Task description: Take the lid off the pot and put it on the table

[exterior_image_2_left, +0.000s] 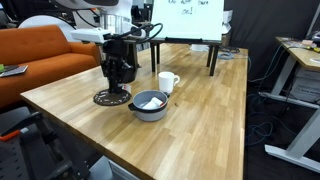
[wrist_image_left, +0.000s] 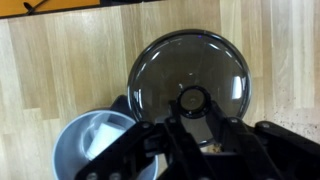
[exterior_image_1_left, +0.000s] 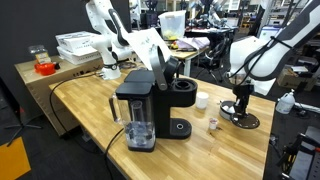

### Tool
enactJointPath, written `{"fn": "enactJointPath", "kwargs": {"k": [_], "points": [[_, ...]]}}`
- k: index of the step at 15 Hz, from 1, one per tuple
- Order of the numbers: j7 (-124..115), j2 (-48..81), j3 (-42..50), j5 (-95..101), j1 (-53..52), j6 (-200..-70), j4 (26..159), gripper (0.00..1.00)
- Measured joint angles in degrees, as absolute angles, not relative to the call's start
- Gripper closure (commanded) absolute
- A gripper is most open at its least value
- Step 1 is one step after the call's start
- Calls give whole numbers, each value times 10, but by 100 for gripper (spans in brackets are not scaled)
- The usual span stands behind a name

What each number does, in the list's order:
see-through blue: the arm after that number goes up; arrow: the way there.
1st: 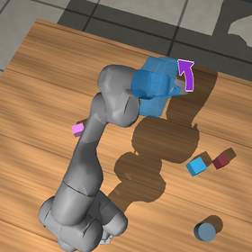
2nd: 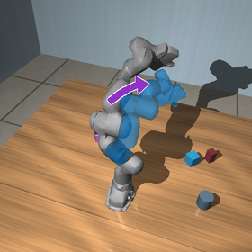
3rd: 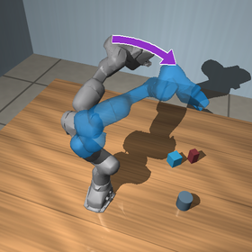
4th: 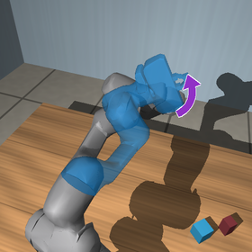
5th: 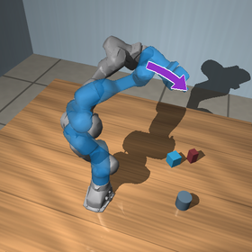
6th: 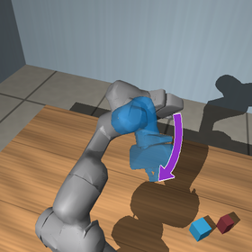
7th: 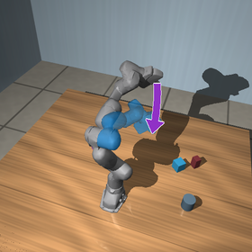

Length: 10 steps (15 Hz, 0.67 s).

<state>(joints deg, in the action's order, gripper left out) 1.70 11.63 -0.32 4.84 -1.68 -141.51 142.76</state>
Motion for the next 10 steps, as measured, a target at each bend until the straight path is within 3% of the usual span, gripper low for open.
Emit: {"fn": "enactJointPath", "kwargs": {"k": [10], "points": [[36,136,-55,7,-37,-1497,1465,92]]}}
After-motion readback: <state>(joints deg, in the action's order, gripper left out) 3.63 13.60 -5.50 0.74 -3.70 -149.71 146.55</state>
